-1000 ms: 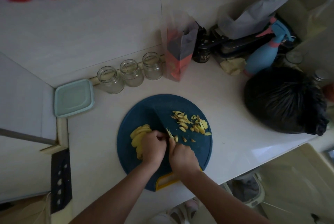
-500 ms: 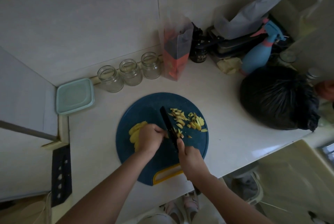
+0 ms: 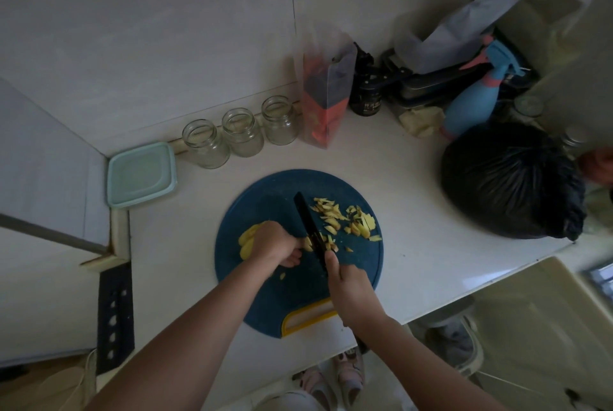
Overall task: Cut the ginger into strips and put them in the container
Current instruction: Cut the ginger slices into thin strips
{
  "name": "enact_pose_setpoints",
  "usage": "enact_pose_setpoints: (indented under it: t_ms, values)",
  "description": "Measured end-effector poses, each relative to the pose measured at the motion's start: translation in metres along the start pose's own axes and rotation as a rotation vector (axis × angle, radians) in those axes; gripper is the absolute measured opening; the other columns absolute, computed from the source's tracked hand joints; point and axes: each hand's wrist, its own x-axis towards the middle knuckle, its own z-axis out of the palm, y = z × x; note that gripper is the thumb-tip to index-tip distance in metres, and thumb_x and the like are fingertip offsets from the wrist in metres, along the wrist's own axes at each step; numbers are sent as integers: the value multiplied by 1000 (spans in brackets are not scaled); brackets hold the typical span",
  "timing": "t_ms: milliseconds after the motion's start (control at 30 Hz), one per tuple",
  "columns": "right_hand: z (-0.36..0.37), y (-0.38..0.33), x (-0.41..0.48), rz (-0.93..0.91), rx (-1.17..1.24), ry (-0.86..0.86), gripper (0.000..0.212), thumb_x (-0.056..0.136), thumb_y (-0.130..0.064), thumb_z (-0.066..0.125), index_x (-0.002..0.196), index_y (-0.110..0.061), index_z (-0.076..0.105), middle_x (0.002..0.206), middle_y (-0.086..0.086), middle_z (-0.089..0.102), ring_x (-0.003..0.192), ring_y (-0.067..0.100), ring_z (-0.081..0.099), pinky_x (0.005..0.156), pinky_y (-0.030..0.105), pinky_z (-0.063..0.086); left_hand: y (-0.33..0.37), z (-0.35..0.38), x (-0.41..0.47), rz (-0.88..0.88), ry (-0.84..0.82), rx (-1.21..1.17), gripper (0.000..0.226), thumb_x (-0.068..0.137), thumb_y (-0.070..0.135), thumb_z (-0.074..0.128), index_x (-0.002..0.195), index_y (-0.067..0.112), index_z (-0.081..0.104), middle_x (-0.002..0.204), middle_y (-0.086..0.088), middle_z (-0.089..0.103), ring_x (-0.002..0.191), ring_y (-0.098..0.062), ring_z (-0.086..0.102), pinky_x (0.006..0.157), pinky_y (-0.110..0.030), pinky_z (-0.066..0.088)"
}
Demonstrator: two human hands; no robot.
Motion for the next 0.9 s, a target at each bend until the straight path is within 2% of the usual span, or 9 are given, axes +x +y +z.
enact_pose_setpoints:
  t_ms: [100,167,233,300,367,467,600,733,900]
  values:
    - [1,-2,0,-24,-40,-27,56,101,-46,28,57,-13,37,52,2,40,45,12,41,57,30,41,1,-1,2,-22,-10,13,29,83,18,72,84,-10,63,80,-18,67,65,-23,65,53,-26,54]
    - [1,-1,1,-49,-71,-39,53,102,-43,27,57,-15,34,53,2,39,46,12,38,58,29,38,2,-2,2,-33,-28,7,26,85,16,69,83,-9,62,83,-18,66,78,-28,68,54,-25,53]
    - [1,1,3,-55,-84,-37,53,102,-43,27,58,-15,35,54,2,40,47,13,39,60,30,38,3,-2,1,-38,-42,-4,27,85,14,69,92,-12,63,82,-17,64,86,-30,68,54,-24,53]
    - [3,2,3,-53,-92,-25,54,102,-43,28,58,-14,37,54,2,41,48,12,41,60,30,38,3,-2,2,-32,-43,6,27,85,13,69,93,-12,63,81,-17,64,80,-28,68,50,-22,53]
    - [5,3,3,-62,-103,-10,56,101,-45,28,55,-14,38,52,1,42,47,12,41,57,27,35,3,-2,3,-25,-38,30,23,85,13,68,86,-10,64,80,-17,65,73,-25,67,49,-22,53]
    - [7,4,3,-86,-120,-10,57,101,-45,28,53,-15,37,49,-1,39,44,10,39,54,25,33,2,-3,7,-9,-24,77,21,86,12,67,76,-6,62,74,-15,66,65,-20,67,52,-23,55]
    - [7,9,6,-92,-136,-21,54,101,-43,29,55,-16,36,51,-1,37,44,9,36,50,21,29,-1,-4,11,-6,-34,133,20,88,11,62,76,-5,64,69,-12,67,60,-18,67,57,-25,57]
    - [7,13,10,-111,-232,-54,50,101,-44,26,60,-18,38,54,-1,38,45,11,35,55,26,30,-2,-4,14,-1,-39,137,19,89,9,61,76,-4,64,73,-13,69,59,-18,66,55,-23,56]
    - [9,10,14,-90,-301,-54,54,101,-48,24,59,-18,40,55,0,43,49,14,42,61,35,42,0,-5,14,-34,-46,116,21,92,4,54,75,-5,62,69,-11,64,68,-22,67,55,-23,54]
